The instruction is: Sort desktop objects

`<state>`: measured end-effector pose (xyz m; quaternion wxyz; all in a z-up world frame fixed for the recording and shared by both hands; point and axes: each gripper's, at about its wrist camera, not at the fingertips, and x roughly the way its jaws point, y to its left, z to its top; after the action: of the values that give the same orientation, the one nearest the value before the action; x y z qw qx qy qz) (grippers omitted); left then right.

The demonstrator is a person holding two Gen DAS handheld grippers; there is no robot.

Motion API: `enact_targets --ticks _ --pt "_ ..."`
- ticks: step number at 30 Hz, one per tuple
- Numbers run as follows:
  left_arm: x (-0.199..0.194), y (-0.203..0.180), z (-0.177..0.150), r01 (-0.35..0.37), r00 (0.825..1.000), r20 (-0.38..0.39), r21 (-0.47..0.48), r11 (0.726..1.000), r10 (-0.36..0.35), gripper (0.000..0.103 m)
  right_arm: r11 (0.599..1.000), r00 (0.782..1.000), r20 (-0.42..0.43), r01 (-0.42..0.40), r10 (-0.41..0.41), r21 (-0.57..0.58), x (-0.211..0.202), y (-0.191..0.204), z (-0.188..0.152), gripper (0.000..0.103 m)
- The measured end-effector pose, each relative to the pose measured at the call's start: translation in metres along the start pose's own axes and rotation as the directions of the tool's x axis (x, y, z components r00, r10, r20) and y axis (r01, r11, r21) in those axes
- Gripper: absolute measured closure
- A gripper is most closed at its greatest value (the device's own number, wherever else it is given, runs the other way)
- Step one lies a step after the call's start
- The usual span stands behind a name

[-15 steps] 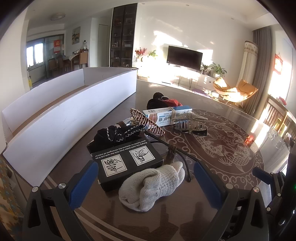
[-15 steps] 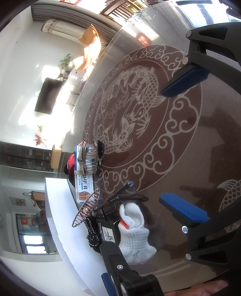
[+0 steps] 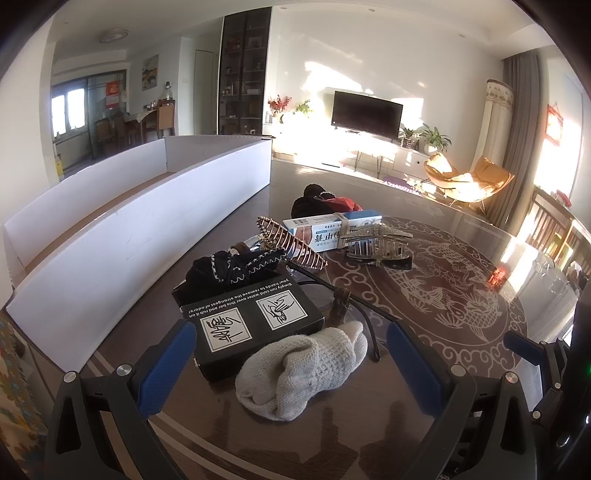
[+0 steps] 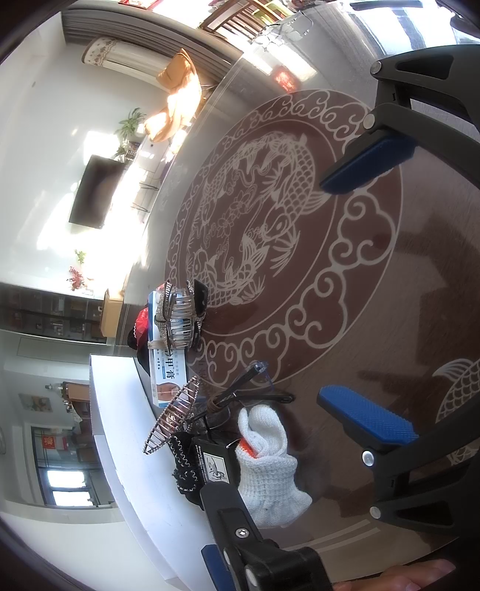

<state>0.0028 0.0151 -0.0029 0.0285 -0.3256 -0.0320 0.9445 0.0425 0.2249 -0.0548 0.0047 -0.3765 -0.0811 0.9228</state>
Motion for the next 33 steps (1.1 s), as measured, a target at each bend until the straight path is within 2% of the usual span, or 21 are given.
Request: enact_targets --ticks 33 --pt "-0.0025 -0.0052 -0.0011 0.008 1.0 0.004 0.025 1.0 -0.008 0.0 1.0 1.0 -0.003 -0.002 0.002 0.004 -0.0001 -0.0007 -0.0001 0.0"
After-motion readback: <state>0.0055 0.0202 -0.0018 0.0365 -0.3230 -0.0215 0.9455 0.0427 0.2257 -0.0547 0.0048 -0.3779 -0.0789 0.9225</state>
